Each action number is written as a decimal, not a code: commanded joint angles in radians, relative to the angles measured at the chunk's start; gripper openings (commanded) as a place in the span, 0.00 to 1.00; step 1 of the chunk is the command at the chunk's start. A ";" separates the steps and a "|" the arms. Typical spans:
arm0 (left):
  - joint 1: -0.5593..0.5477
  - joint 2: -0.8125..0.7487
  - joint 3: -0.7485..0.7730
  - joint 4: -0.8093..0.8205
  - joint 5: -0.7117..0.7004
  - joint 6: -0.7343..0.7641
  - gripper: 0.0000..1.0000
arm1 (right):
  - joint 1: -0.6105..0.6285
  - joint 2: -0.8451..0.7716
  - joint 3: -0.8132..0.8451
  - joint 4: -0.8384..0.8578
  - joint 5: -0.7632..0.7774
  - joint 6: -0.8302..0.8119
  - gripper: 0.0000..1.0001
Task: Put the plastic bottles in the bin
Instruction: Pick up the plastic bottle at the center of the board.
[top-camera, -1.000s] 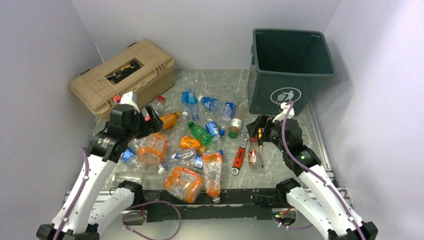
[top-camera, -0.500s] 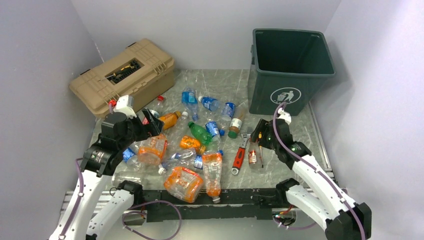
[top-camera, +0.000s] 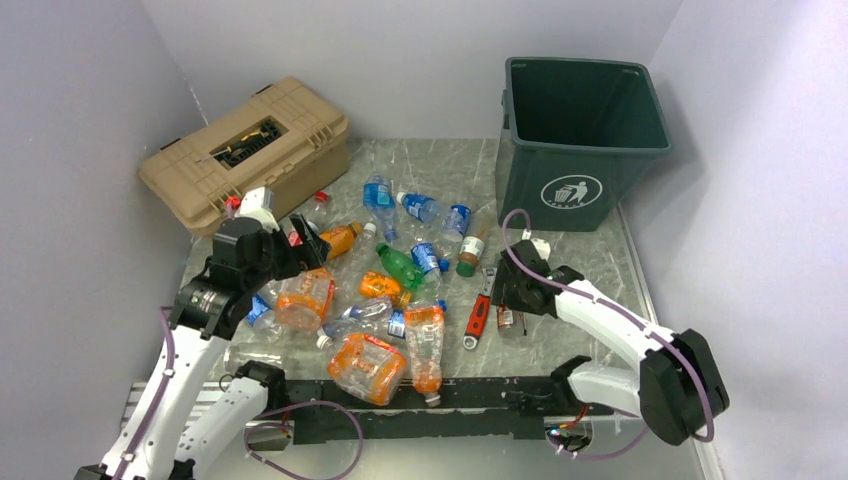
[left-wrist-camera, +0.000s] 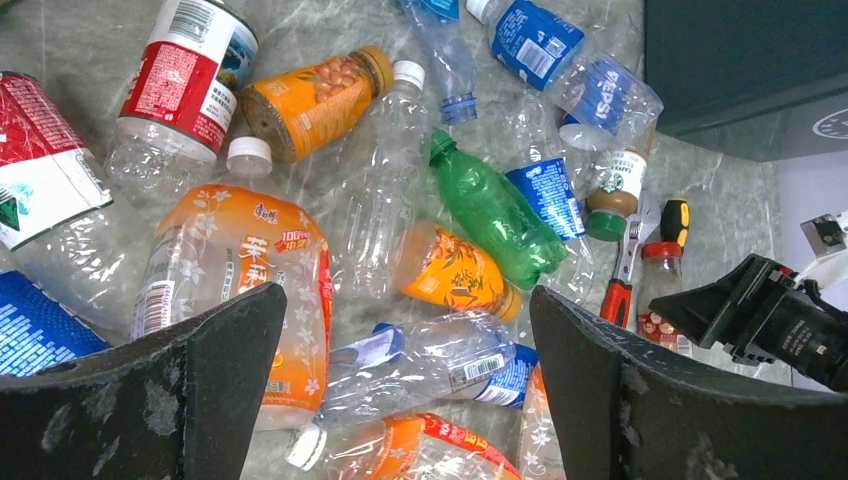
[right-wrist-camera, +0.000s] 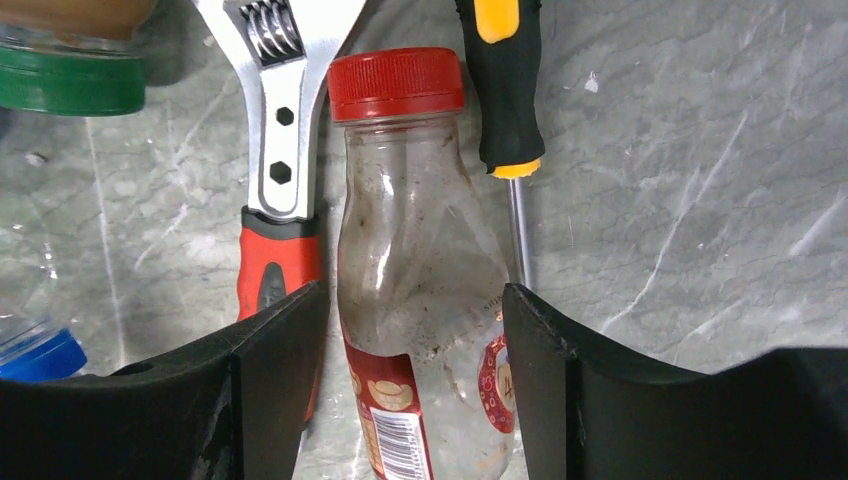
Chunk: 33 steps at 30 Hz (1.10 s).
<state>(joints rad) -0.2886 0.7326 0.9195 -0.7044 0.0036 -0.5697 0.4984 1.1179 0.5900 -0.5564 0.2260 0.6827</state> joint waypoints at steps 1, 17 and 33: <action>0.003 -0.011 0.013 -0.004 0.009 -0.011 0.98 | 0.015 0.044 0.058 -0.029 0.045 0.004 0.67; 0.002 -0.036 0.017 -0.020 0.002 -0.001 0.98 | 0.086 0.117 0.085 -0.050 0.032 -0.008 0.49; 0.002 -0.040 0.006 -0.013 0.014 -0.012 0.99 | 0.098 0.137 0.091 -0.096 -0.021 -0.008 0.50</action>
<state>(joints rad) -0.2886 0.7029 0.9195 -0.7292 0.0036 -0.5697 0.5926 1.2476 0.6613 -0.6445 0.2272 0.6842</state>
